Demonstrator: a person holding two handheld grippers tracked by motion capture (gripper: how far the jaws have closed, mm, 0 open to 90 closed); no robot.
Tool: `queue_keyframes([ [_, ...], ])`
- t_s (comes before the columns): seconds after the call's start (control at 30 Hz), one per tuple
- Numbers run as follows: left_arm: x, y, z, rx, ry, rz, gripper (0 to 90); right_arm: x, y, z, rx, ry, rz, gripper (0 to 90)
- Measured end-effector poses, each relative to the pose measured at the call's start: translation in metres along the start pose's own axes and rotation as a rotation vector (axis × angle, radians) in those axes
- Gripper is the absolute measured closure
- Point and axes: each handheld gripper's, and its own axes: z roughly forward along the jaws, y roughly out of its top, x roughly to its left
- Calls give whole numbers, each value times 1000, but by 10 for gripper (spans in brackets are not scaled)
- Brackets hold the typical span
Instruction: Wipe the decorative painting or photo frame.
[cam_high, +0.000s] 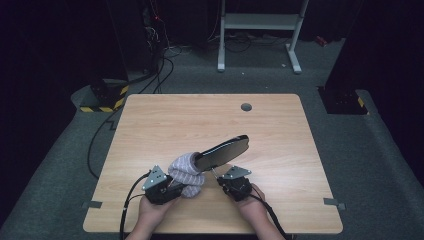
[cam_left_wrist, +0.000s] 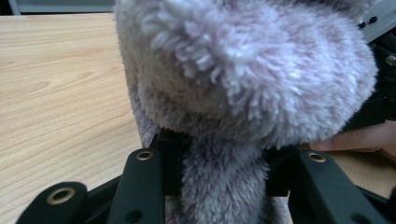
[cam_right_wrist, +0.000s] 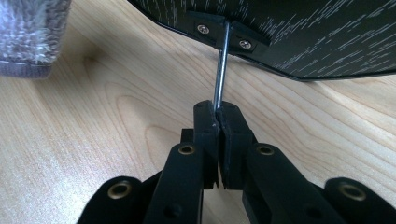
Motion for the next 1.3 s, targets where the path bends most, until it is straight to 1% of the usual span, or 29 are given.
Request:
queue_keyframes([
  [0.07, 1, -2, 1, 6, 7, -2, 597, 0, 0, 0, 0, 0, -1, 875],
  [0.13, 5, -4, 3, 15, 4, -23, 596, 0, 0, 0, -2, 2, 2, 874],
  [0.23, 9, -8, 7, 41, 14, -42, 596, -2, 0, 0, -1, 9, 13, 870],
  [0.43, 15, -12, 11, 86, 26, -71, 589, 0, 0, 0, -1, -1, 6, 862],
  [0.53, 15, -13, 12, 96, 20, -76, 585, 0, 0, 0, 0, -6, 1, 861],
  [0.6, 17, -14, 14, 121, 12, -83, 580, 1, 0, 0, -1, -7, 0, 861],
  [0.63, 17, -15, 14, 132, 18, -81, 579, 1, 0, 0, 0, -9, -1, 861],
  [0.67, 16, -15, 14, 132, 26, -73, 579, 1, 0, 0, -1, -11, 0, 860],
  [0.77, 15, -13, 8, 128, 32, -60, 582, 1, 0, 0, -1, -16, -6, 859],
  [0.87, 14, -9, -3, 104, 38, -33, 583, 2, 0, 0, 1, -20, -8, 861],
  [0.93, 15, -7, -12, 83, 42, -28, 584, 2, 0, 0, 2, -22, -10, 862],
  [1.0, 17, -4, -22, 59, 56, -26, 585, 2, 0, 0, 2, -22, -10, 862],
  [1.1, 24, -2, -35, 35, 77, -42, 586, 2, 0, 0, 2, -24, -11, 861],
  [1.17, 31, -2, -42, 30, 107, -52, 586, 2, 0, 0, 2, -24, -12, 861],
  [1.3, 46, -3, -55, 33, 188, -64, 586, 2, 0, 0, 2, -24, -11, 861],
])
